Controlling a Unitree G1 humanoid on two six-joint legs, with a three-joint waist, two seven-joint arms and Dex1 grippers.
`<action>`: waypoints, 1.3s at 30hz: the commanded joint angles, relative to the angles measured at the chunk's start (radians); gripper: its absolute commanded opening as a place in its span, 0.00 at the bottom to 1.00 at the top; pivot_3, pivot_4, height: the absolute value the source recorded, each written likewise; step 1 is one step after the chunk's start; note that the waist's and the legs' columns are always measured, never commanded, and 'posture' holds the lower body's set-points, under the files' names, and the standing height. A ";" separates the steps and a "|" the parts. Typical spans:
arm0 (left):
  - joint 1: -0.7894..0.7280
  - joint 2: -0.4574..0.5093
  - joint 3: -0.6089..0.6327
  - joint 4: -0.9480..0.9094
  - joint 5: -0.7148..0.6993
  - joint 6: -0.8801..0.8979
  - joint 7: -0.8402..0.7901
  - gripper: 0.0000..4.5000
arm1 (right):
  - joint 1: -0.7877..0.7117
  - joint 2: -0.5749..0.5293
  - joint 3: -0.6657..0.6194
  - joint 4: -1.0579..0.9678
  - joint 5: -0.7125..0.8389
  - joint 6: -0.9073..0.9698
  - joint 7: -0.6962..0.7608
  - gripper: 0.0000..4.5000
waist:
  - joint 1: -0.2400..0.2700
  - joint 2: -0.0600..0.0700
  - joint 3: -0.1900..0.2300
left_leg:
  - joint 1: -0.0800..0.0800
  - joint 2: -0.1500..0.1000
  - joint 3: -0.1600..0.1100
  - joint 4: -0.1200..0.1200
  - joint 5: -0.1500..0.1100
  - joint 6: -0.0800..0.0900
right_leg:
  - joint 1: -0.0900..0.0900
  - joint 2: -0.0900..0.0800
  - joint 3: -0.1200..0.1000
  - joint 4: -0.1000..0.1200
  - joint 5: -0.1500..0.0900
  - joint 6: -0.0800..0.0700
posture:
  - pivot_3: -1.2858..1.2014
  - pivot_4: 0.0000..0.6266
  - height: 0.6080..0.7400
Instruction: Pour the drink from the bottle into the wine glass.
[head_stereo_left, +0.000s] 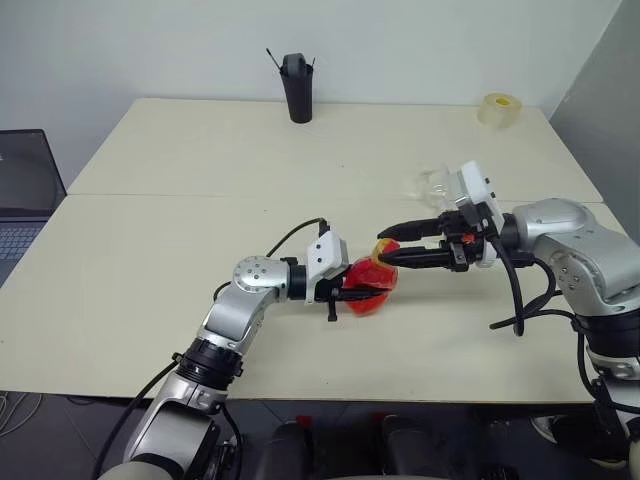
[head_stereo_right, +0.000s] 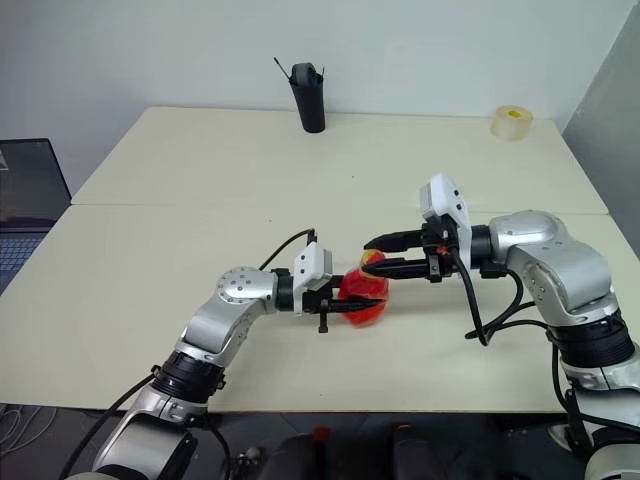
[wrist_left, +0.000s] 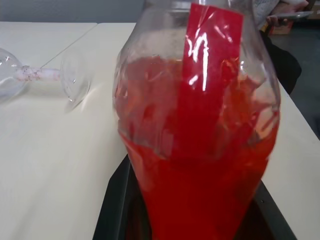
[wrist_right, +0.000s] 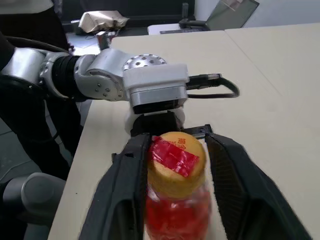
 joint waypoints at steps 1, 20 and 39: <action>-0.012 0.000 0.018 -0.046 -0.030 -0.014 -0.015 0.20 | -0.005 0.003 -0.102 -0.100 0.077 0.055 -0.074 0.73 | 0.000 0.000 0.000 | 0.000 0.000 0.000 0.000 0.000 0.000 | 0.000 0.000 0.000 0.000 0.000 0.000 | 0.52 0.24 1.00; -0.032 -0.089 0.057 0.002 -0.027 -0.090 0.094 0.20 | 0.176 0.178 -0.291 -0.615 0.408 0.404 -0.980 1.00 | -0.001 0.000 0.000 | -0.001 0.000 -0.002 0.000 0.000 0.000 | 0.000 0.000 0.000 0.000 0.000 0.000 | 0.52 0.24 1.00; -0.029 -0.102 0.059 -0.004 -0.029 -0.089 0.096 0.20 | 0.226 0.184 -0.203 -0.608 0.407 0.380 -1.119 0.28 | -0.002 0.000 0.000 | -0.001 0.000 -0.001 0.000 0.000 0.000 | 0.000 0.001 0.000 0.000 0.000 0.000 | 0.52 0.24 1.00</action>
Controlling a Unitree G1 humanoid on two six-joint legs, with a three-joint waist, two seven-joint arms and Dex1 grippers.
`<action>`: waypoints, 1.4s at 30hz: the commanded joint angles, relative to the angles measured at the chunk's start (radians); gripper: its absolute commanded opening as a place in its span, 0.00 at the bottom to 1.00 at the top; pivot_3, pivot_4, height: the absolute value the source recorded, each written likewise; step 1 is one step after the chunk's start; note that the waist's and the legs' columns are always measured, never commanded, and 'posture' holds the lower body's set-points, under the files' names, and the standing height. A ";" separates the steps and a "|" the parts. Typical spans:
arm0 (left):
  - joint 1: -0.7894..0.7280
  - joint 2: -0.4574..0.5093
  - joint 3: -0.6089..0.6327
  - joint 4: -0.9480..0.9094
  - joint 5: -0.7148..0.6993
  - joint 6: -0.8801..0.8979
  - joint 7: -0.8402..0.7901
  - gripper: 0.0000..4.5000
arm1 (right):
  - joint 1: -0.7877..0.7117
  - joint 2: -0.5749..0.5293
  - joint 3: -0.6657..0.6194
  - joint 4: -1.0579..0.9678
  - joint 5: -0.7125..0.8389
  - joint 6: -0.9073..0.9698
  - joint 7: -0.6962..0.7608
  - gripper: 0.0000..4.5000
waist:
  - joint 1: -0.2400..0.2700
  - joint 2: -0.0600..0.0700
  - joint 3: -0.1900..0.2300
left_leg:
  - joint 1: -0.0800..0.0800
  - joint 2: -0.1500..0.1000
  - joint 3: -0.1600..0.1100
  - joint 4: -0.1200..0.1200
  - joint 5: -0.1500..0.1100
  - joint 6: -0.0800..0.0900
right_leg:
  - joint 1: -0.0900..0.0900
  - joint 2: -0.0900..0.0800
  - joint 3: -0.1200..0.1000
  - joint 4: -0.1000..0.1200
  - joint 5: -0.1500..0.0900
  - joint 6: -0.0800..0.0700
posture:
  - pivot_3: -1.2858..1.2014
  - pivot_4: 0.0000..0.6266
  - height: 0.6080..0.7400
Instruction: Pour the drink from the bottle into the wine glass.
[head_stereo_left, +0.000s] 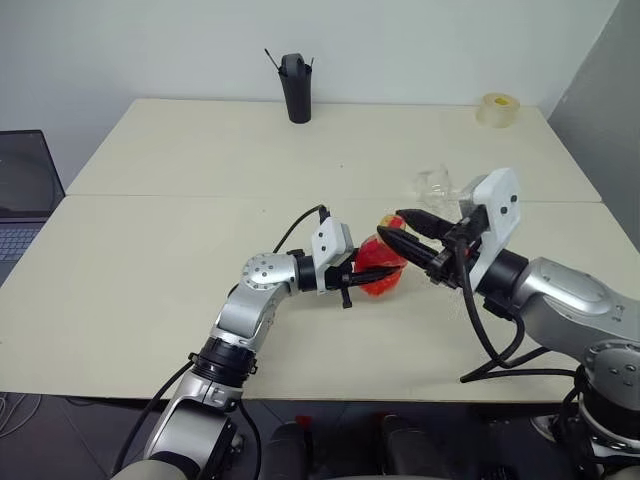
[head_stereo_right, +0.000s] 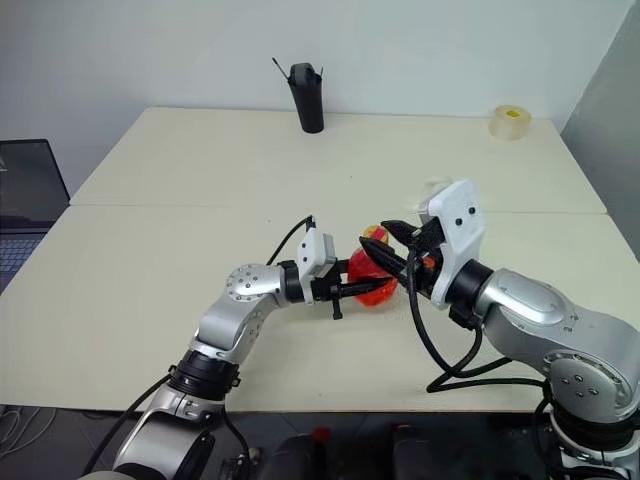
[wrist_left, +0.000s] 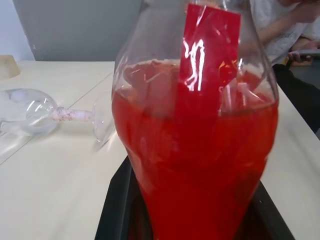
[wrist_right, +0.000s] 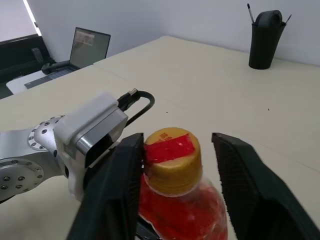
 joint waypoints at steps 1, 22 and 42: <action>-0.016 -0.002 0.020 -0.035 -0.022 -0.019 0.001 0.20 | -0.004 -0.003 -0.005 -0.011 -0.001 -0.030 -0.006 0.27 | 0.000 0.000 0.000 | 0.000 0.000 0.000 0.000 0.000 0.000 | 0.000 0.000 0.000 0.000 0.000 0.000 | 0.52 0.24 1.00; -0.003 0.012 -0.009 -0.096 -0.046 0.063 -0.042 0.20 | -0.316 -0.261 0.288 0.777 -0.474 -0.599 1.259 0.27 | 0.002 0.000 0.001 | 0.001 0.000 0.002 0.000 0.000 0.000 | 0.000 0.003 0.001 -0.001 0.000 0.000 | 0.52 0.24 1.00; -0.030 -0.002 -0.022 -0.059 -0.042 0.051 -0.062 0.19 | -0.246 -0.197 -0.035 0.423 -0.209 -0.247 0.904 1.00 | 0.004 0.000 0.001 | 0.000 0.000 0.001 0.000 0.000 0.000 | 0.000 -0.001 0.000 0.000 0.000 0.000 | 0.52 0.24 1.00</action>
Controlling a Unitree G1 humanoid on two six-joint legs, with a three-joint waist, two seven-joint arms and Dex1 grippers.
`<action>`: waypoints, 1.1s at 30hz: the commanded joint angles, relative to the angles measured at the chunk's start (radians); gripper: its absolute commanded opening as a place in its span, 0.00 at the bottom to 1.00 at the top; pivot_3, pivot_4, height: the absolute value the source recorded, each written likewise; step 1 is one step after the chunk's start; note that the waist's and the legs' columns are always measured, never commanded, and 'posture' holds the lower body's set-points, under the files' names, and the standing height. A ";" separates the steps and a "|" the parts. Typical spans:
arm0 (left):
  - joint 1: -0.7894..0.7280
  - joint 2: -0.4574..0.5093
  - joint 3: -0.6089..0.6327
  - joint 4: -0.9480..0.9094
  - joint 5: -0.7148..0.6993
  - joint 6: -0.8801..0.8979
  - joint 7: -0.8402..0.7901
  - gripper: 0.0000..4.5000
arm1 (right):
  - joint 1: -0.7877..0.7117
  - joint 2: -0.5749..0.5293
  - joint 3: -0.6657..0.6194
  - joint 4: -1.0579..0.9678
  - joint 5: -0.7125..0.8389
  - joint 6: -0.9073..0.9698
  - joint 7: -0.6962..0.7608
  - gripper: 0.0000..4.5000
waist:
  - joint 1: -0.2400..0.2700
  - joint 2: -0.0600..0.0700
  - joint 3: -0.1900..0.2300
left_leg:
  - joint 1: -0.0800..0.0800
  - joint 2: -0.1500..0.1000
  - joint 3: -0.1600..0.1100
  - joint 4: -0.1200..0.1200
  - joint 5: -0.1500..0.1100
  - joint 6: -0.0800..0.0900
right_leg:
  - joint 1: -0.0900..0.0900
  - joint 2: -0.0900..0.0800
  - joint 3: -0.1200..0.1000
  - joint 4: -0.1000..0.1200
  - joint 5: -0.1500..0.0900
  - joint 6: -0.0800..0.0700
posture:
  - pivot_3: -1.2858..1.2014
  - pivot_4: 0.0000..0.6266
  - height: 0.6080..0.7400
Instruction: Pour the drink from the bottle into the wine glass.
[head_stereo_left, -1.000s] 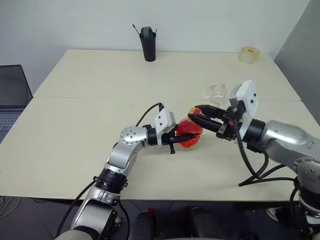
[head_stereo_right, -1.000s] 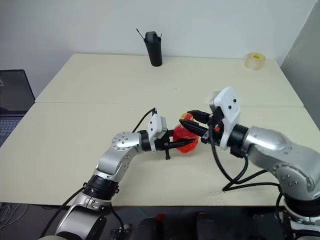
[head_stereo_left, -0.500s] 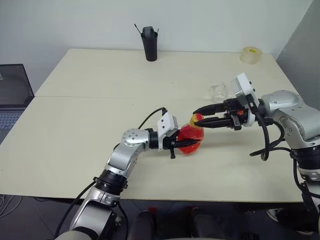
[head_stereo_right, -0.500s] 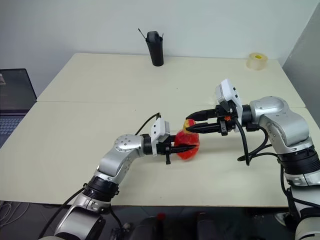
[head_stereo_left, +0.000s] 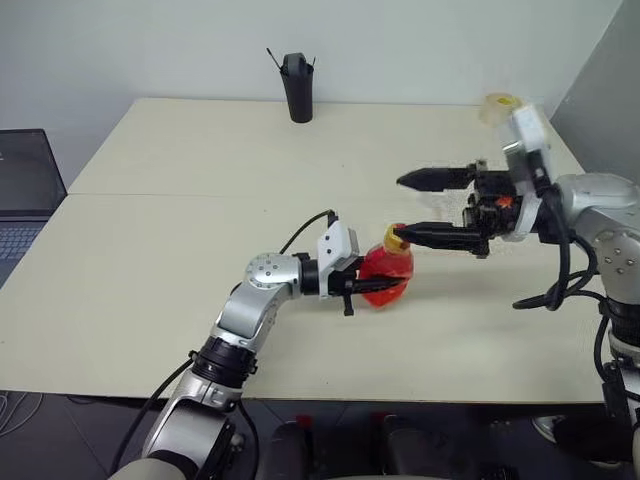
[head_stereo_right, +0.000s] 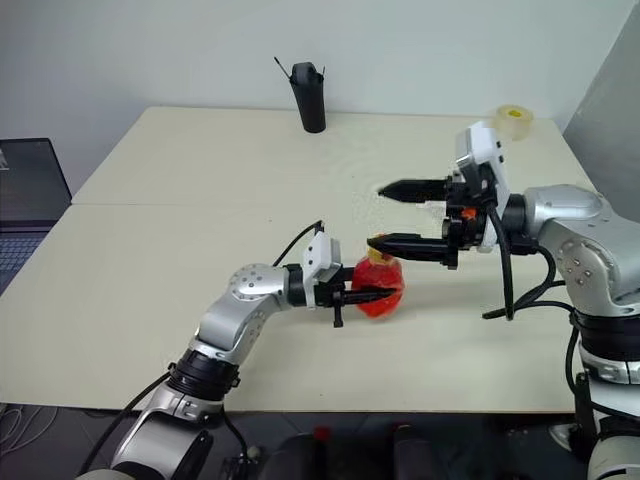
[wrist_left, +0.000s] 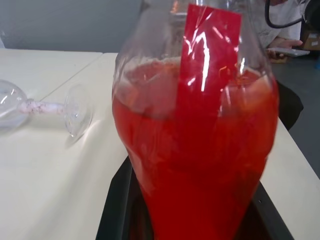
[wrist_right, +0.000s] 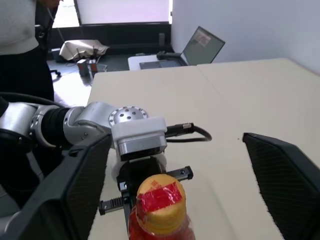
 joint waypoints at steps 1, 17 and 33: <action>-0.018 -0.011 0.007 -0.023 -0.021 -0.025 -0.010 0.19 | 0.059 0.022 -0.109 -0.138 0.084 0.059 -0.151 1.00 | 0.000 0.000 0.000 | 0.000 0.000 0.000 0.000 0.000 0.000 | 0.000 0.000 0.000 0.000 0.000 0.000 | 0.52 0.24 1.00; -0.002 -0.021 0.004 -0.018 -0.020 -0.036 -0.017 0.19 | 0.253 0.195 -0.038 -0.471 0.078 0.170 -0.749 1.00 | -0.002 0.000 0.000 | 0.000 0.000 0.000 0.000 0.000 0.000 | 0.000 0.001 0.000 0.000 0.000 0.000 | 0.52 0.24 1.00; 0.017 -0.017 0.005 -0.037 -0.014 -0.038 -0.004 0.19 | 0.216 0.245 -0.010 -0.362 -0.031 0.135 -0.791 1.00 | -0.003 0.000 0.000 | 0.000 0.000 0.000 0.000 0.000 0.000 | 0.000 0.002 0.000 0.000 0.000 0.000 | 0.52 0.24 1.00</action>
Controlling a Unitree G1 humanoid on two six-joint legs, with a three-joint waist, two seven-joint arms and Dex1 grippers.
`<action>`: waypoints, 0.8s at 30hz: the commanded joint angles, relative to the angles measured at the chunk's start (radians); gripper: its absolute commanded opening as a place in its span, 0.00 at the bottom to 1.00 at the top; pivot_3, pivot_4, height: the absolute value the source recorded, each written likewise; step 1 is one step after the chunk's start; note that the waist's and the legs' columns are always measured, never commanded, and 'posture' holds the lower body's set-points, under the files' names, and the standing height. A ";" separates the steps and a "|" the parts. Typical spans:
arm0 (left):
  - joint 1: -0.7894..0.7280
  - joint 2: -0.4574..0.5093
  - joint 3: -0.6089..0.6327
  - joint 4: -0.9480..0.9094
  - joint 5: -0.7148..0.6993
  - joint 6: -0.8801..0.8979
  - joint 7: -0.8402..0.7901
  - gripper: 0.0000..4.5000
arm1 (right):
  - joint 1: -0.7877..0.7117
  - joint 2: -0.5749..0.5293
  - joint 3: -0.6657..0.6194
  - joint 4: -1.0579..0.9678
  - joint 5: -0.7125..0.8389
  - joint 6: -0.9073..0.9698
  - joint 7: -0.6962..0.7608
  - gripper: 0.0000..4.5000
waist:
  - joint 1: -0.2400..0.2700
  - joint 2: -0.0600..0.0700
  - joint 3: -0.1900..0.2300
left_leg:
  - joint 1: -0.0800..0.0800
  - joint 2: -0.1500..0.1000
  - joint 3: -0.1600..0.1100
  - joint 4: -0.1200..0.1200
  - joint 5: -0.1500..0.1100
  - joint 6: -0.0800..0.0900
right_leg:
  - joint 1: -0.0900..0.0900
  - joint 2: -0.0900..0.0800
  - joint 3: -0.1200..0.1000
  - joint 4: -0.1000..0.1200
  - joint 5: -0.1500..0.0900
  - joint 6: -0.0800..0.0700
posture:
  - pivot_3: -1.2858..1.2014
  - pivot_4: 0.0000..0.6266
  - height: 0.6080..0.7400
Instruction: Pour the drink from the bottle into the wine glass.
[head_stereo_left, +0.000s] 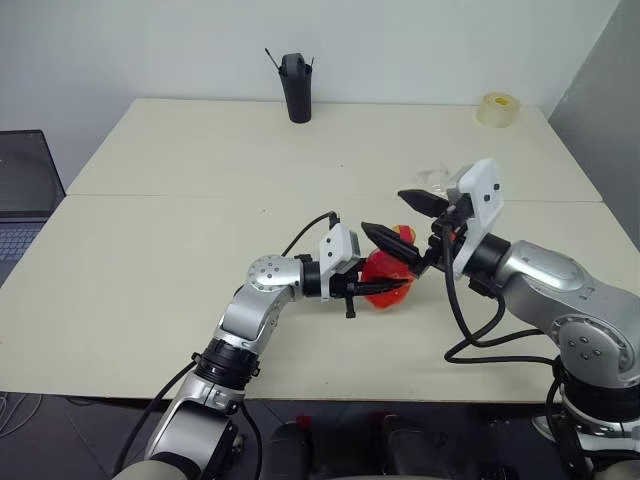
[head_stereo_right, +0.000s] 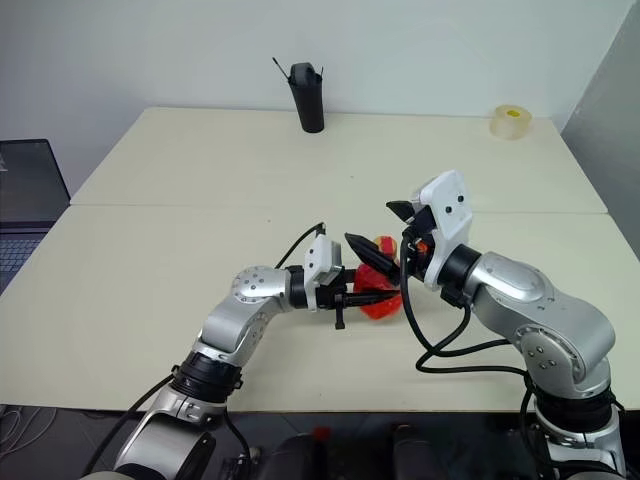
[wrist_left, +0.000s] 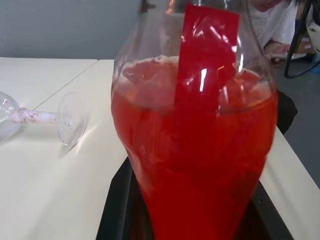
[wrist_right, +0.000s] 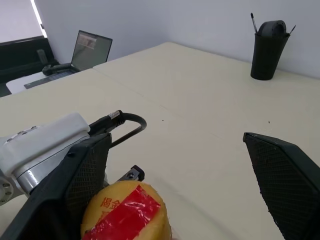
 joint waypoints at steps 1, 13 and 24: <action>0.001 -0.002 0.005 -0.042 -0.016 -0.018 0.000 0.19 | -0.009 -0.014 -0.048 0.002 -0.027 -0.035 0.003 1.00 | 0.000 0.000 0.000 | 0.000 0.000 0.000 0.000 0.000 0.000 | 0.000 0.000 0.000 0.000 0.000 0.000 | 0.52 0.24 1.00; -0.007 0.005 0.004 -0.032 -0.018 -0.019 -0.003 0.19 | 0.139 -0.076 -0.180 -0.107 0.080 -0.005 0.019 1.00 | 0.001 0.000 0.000 | 0.000 0.000 0.000 0.000 0.000 0.000 | 0.000 0.000 0.000 0.000 0.000 0.000 | 0.52 0.24 1.00; -0.019 0.002 -0.004 -0.008 -0.012 -0.035 -0.008 0.19 | 0.270 -0.175 -0.242 -0.200 0.243 -0.020 0.048 1.00 | 0.000 0.000 0.000 | 0.000 0.000 0.001 0.000 0.000 0.000 | 0.000 0.003 0.001 0.000 0.000 0.000 | 0.52 0.24 1.00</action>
